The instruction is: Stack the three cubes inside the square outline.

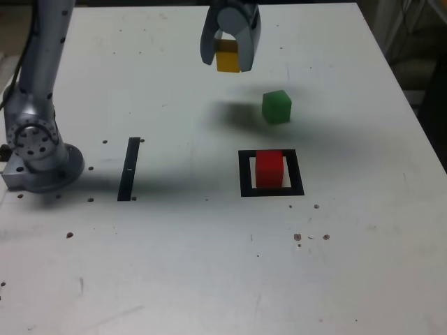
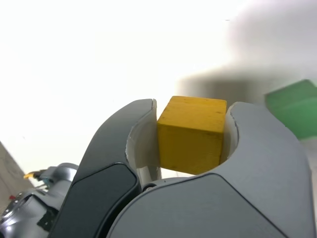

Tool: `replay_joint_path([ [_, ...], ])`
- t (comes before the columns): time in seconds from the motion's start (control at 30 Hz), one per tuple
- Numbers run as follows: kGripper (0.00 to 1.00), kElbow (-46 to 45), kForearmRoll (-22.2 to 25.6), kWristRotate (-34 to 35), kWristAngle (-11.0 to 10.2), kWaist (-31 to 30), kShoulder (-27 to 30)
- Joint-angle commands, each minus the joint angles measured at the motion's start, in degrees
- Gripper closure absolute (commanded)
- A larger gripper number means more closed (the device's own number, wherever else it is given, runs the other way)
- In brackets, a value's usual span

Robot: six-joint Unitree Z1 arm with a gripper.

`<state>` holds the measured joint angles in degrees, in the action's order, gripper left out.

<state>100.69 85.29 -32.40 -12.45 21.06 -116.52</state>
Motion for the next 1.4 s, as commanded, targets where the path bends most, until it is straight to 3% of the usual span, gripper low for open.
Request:
replay_joint_path([
  [0.0,0.67,-0.87,0.11,1.63,0.76,-2.09,1.63],
  [0.63,0.67,-4.34,0.89,15.53,5.48,-15.62,6.12],
  [1.03,0.67,-1.67,3.72,25.26,7.68,-23.1,3.77],
  [1.37,0.67,0.93,4.6,27.85,10.26,-25.81,0.33],
])
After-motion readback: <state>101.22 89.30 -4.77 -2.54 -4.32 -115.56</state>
